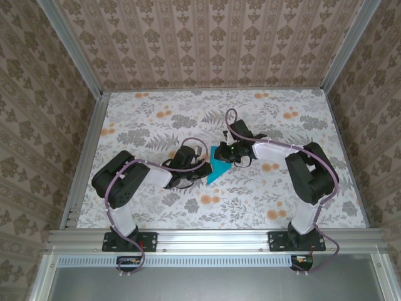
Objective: Fold a paper plane with a square sheet of paper (pick it up from the middle)
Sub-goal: Fourth fold the wing at the center of the table.
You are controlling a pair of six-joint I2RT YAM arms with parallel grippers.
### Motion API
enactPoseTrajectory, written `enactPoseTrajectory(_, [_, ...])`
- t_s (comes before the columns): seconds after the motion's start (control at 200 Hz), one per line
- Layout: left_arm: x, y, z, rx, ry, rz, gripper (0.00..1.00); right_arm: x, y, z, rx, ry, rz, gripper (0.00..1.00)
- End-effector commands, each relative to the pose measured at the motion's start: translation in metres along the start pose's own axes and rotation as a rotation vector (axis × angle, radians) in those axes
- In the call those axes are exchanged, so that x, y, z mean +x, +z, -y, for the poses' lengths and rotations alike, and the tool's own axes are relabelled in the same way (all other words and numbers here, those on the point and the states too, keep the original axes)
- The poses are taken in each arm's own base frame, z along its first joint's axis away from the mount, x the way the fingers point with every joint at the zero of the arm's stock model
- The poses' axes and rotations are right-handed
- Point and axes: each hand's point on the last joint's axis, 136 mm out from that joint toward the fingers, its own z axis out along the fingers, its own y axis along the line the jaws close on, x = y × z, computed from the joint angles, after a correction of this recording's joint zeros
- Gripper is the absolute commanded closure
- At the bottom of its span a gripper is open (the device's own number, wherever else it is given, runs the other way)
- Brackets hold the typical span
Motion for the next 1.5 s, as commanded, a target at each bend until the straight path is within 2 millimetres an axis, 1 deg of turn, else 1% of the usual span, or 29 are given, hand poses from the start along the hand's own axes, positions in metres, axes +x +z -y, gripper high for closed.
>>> enactPoseTrajectory(0.0, [0.034, 0.002, -0.047, -0.175, -0.062, -0.100, 0.95, 0.007, 0.011, -0.007, -0.079, -0.015, -0.041, 0.88])
enactPoseTrajectory(0.195, [0.034, 0.001, -0.050, -0.192, -0.069, -0.097, 0.96, 0.019, 0.026, 0.003, -0.079, 0.005, -0.099, 0.92])
enactPoseTrajectory(0.285, [0.035, 0.001, -0.050, -0.197, -0.072, -0.101, 0.96, 0.021, 0.029, 0.009, -0.066, 0.010, -0.107, 0.93])
enactPoseTrajectory(0.575, [0.035, 0.001, -0.050, -0.202, -0.071, -0.107, 0.96, 0.027, 0.036, 0.038, 0.009, 0.035, -0.118, 0.95])
enactPoseTrajectory(0.695, [0.036, 0.002, -0.051, -0.203, -0.071, -0.110, 0.96, 0.028, 0.039, 0.045, 0.023, 0.035, -0.124, 0.95])
enactPoseTrajectory(0.755, [0.036, 0.002, -0.051, -0.205, -0.072, -0.113, 0.96, 0.027, 0.040, 0.046, 0.021, 0.034, -0.124, 0.95])
enactPoseTrajectory(0.805, [0.037, 0.002, -0.051, -0.205, -0.072, -0.115, 0.96, 0.026, 0.038, 0.042, 0.005, 0.030, -0.122, 0.95])
enactPoseTrajectory(0.955, [0.037, 0.001, -0.051, -0.209, -0.066, -0.121, 0.96, 0.017, 0.022, 0.020, -0.065, -0.006, -0.083, 0.93])
enactPoseTrajectory(1.02, [0.038, 0.001, -0.050, -0.211, -0.063, -0.124, 0.96, 0.015, 0.017, 0.016, -0.078, -0.017, -0.076, 0.93])
enactPoseTrajectory(1.09, [0.038, 0.001, -0.051, -0.213, -0.059, -0.130, 0.96, 0.013, 0.017, 0.019, -0.071, -0.021, -0.073, 0.93])
enactPoseTrajectory(1.235, [0.039, 0.001, -0.051, -0.218, -0.057, -0.139, 0.96, 0.006, 0.023, 0.030, -0.048, -0.003, -0.070, 0.94])
enactPoseTrajectory(1.4, [0.042, 0.000, -0.052, -0.225, -0.057, -0.152, 0.96, 0.004, 0.030, 0.047, 0.009, 0.017, -0.076, 0.95])
enactPoseTrajectory(1.5, [0.044, -0.001, -0.053, -0.230, -0.056, -0.165, 0.96, -0.003, 0.027, 0.043, -0.006, 0.019, -0.064, 0.95])
